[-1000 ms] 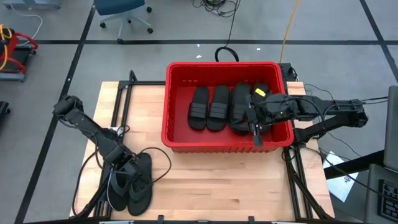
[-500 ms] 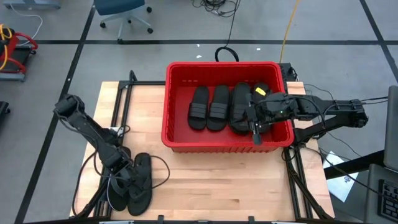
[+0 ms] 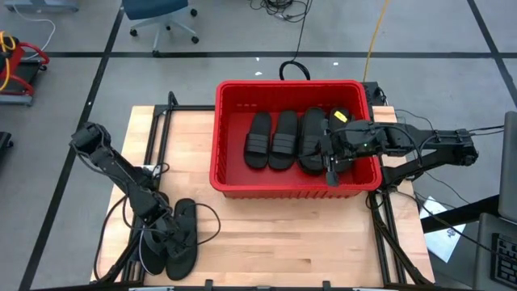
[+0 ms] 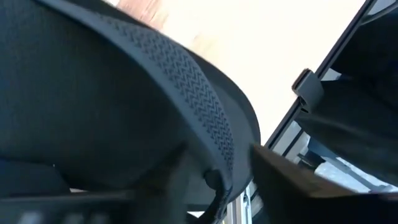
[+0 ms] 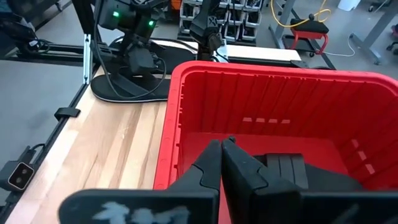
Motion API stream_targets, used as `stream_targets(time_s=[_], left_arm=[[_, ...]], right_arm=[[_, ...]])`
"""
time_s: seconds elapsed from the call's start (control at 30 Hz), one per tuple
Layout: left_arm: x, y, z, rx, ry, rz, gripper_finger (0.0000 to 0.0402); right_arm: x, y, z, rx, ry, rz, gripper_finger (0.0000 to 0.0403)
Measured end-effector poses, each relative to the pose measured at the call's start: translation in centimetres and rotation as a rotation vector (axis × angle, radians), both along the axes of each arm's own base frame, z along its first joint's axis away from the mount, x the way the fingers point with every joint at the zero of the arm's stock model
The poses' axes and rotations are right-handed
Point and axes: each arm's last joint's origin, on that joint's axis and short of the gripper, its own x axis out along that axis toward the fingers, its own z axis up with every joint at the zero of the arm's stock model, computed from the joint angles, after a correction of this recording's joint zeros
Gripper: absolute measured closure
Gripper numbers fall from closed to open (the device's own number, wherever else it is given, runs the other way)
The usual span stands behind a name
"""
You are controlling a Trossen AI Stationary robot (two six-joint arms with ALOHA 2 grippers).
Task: Pick and place slides into bin
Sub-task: Put the right black flip flop on top of the other black slide into the red bin
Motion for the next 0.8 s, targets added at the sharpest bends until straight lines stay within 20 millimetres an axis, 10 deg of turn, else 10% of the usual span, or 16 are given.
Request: stream_targets(time_s=[0.2,0.8], left_arm=[[0.4,0.2,0.1,0.005,-0.041,0.004,0.0388],[3.2,-2.6,5.3,-0.353,-0.570,-0.110,0.0398]], right_arm=[[0.0,0.0,0.0,-0.014,0.000,0.006,0.0402],[0.0,0.0,0.0,0.010,0.000,-0.007,0.0403]])
